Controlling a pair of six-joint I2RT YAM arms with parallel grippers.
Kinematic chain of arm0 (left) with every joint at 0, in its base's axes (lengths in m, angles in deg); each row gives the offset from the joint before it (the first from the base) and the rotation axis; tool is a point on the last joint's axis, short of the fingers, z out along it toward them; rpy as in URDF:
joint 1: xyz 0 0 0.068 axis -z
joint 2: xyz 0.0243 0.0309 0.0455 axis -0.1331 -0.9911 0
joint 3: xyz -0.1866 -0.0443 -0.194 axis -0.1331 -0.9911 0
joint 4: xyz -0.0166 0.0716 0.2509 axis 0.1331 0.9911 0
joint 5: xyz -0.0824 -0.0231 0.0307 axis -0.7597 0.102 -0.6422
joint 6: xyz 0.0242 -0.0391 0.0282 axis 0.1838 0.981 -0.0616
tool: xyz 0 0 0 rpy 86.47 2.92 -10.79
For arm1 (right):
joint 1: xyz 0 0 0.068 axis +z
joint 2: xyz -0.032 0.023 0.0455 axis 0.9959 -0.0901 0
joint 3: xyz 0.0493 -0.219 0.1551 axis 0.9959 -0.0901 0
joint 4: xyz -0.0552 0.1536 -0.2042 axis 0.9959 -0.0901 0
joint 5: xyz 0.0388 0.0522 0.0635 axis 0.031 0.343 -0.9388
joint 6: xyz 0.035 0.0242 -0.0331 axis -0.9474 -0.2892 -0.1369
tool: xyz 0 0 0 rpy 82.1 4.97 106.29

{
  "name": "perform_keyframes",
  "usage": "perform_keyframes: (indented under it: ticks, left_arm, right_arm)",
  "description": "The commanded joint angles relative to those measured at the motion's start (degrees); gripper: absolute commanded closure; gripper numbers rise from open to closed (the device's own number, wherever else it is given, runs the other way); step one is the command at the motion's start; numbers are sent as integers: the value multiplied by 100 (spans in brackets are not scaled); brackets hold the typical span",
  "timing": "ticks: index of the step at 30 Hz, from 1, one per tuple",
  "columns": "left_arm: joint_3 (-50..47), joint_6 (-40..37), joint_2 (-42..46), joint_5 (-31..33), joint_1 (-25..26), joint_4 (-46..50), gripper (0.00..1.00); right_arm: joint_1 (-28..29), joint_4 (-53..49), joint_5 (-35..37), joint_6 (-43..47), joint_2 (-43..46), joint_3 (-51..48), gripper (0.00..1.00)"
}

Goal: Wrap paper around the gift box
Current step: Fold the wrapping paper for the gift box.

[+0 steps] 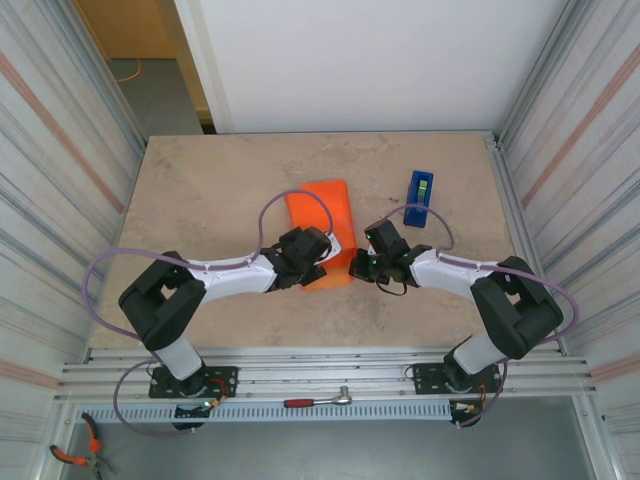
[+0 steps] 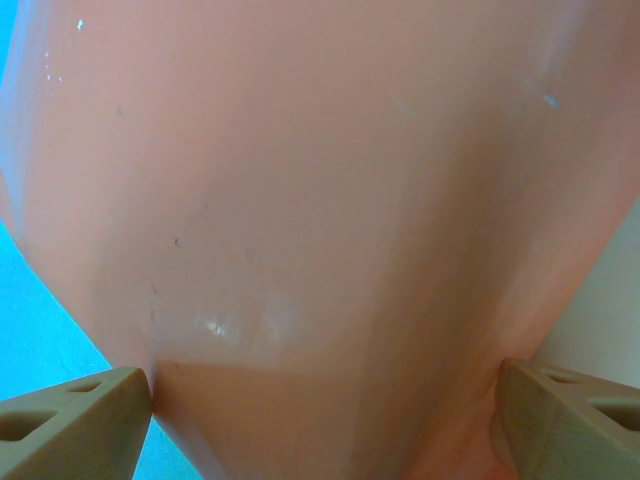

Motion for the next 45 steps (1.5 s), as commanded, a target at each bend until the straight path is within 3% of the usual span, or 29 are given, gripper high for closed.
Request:
perform_keyframes:
  ticks: [1,13,29,32,35,45]
  left_arm:
    - [19,-19,-90,114,42,-52,11]
    - [28,-20,-143,93,49,-53,11]
    - [0,-5,-107,80,63,-60,11]
    - [-2,9,-95,74,67,-63,11]
    - [-18,22,-88,74,72,-74,11]
    - [-11,124,522,46,60,-52,11]
  right_arm:
    - [51,244,-161,-160,116,70,100]
    - [65,1036,-419,-487,-208,-2,100]
    - [318,2684,-228,-1191,-1214,-116,100]
    - [369,2863,-210,-1278,-1414,-105,84]
    - [359,2882,-263,-1292,-1510,-102,75]
    - [147,2144,-158,-1025,-453,-568,67]
